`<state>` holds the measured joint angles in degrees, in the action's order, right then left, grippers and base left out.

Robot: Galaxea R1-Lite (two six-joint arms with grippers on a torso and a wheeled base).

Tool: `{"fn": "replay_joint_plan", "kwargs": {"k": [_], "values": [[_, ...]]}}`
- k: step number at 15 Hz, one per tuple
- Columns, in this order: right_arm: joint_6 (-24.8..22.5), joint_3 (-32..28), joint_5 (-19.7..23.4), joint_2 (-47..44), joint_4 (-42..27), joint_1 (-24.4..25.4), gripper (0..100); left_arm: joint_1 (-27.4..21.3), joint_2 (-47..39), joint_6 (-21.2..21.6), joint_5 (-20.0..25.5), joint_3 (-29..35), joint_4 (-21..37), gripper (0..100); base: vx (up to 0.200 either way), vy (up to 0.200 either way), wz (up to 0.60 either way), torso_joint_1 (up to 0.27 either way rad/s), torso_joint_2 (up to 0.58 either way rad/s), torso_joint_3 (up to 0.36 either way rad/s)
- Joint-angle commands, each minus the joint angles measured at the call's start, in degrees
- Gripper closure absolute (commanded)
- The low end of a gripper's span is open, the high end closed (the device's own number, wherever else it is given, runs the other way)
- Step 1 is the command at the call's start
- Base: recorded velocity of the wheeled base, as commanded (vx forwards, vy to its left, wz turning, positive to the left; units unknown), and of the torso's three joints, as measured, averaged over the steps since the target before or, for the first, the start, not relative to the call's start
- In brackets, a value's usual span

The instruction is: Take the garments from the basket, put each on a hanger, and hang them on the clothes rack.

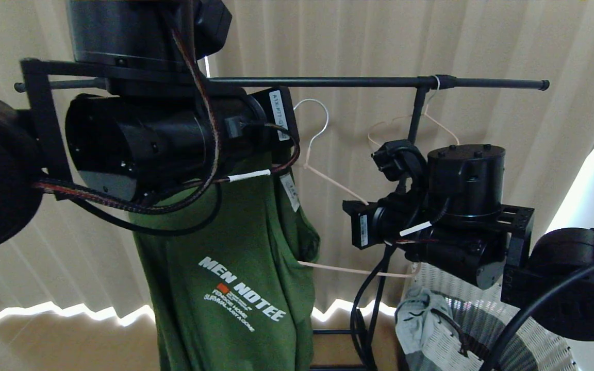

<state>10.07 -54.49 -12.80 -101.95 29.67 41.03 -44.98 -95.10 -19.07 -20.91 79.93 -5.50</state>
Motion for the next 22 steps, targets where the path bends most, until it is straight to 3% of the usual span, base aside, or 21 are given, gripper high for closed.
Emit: {"fn": "replay_joint_plan", "kwargs": {"k": [1, 4, 8, 14, 19, 20, 22], "values": [[0.1, 1.1, 0.1, 0.5, 0.3, 2.0, 100, 2.0, -2.4, 0.1, -0.6, 1.1, -0.5, 100, 0.000, 0.000, 0.00, 0.000, 0.00, 0.000], [2.1, 1.1, -0.1, 0.7, 0.3, 3.3, 100, 2.3, -3.0, 0.1, -2.6, 0.3, -0.5, 100, 0.000, 0.000, 0.00, 0.000, 0.00, 0.000], [2.2, 0.3, -1.0, -0.6, 0.3, 1.8, 100, 1.6, -1.1, 2.6, -1.4, -2.7, -0.4, 100, 0.000, 0.000, 0.00, 0.000, 0.00, 0.000], [2.3, -1.7, -1.5, -1.8, 1.2, 0.7, 100, 1.7, 5.5, 9.0, 14.1, -12.9, -1.4, 100, 0.000, 0.000, 0.00, 0.000, 0.00, 0.000], [2.3, -1.3, -1.7, -1.1, 1.2, 0.7, 100, 1.7, 6.5, 11.1, 15.1, -19.2, -7.2, 100, 0.000, 0.000, 0.00, 0.000, 0.00, 0.000], [2.3, -1.2, -2.1, -1.1, 1.2, 0.7, 100, 1.7, 6.6, 11.3, 15.1, -19.7, -7.3, 0, 0.000, 0.000, 0.00, 0.000, 0.00, 0.000], [2.3, -1.1, -3.5, -0.7, 1.2, 0.3, 100, 1.8, 6.9, 12.4, 14.9, -20.0, -7.4, 0, 0.000, 0.000, 0.00, 0.000, 0.00, 0.000]]}}
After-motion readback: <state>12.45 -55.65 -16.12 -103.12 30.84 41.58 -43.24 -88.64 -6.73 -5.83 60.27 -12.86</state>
